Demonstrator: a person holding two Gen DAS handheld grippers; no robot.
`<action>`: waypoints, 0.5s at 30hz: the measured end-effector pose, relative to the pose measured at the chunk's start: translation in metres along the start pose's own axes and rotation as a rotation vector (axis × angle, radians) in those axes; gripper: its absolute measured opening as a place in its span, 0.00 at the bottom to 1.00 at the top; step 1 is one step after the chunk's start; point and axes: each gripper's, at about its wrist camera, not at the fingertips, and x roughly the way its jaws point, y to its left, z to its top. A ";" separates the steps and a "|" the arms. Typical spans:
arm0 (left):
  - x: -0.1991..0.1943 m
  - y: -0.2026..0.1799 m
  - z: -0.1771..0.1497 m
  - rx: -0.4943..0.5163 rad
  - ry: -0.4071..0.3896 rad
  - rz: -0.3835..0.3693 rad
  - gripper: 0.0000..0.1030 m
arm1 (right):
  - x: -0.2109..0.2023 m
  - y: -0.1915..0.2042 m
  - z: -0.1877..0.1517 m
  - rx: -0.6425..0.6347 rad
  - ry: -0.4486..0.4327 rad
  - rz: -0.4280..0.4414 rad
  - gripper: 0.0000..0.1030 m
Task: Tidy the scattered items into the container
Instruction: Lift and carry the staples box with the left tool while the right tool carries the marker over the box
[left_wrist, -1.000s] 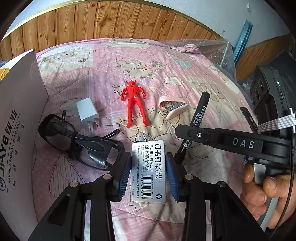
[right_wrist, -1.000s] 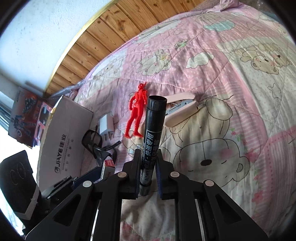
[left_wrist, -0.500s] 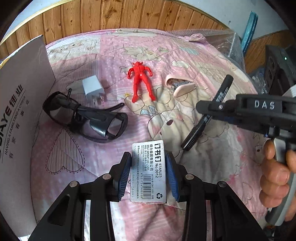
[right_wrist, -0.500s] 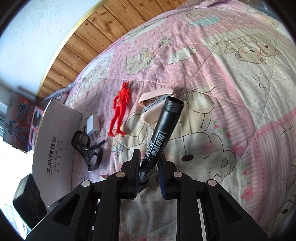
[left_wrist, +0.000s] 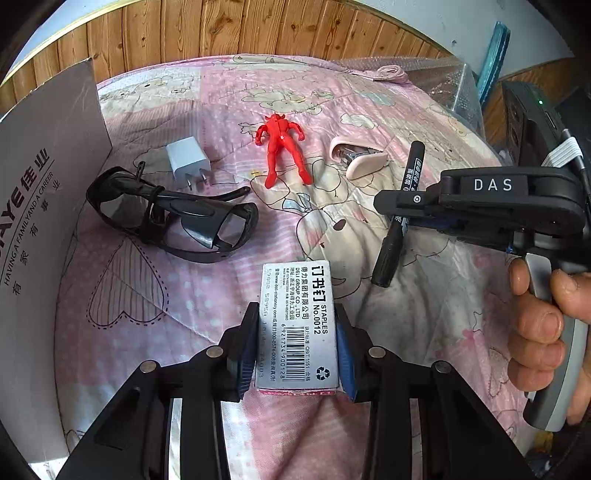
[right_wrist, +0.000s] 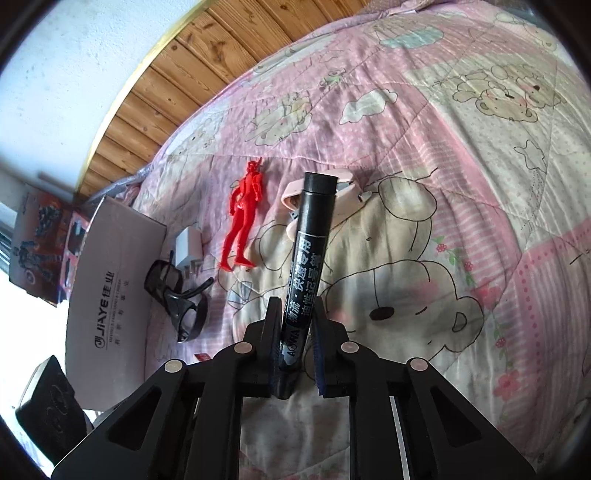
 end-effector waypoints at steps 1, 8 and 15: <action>-0.004 -0.001 0.000 0.000 -0.006 -0.009 0.37 | -0.003 0.002 0.000 0.000 -0.003 0.005 0.13; -0.025 -0.007 0.008 -0.010 -0.048 -0.032 0.37 | -0.019 0.016 -0.005 -0.014 -0.015 0.012 0.13; -0.046 -0.009 0.014 -0.015 -0.077 -0.020 0.37 | -0.033 0.029 -0.016 -0.030 -0.018 0.011 0.13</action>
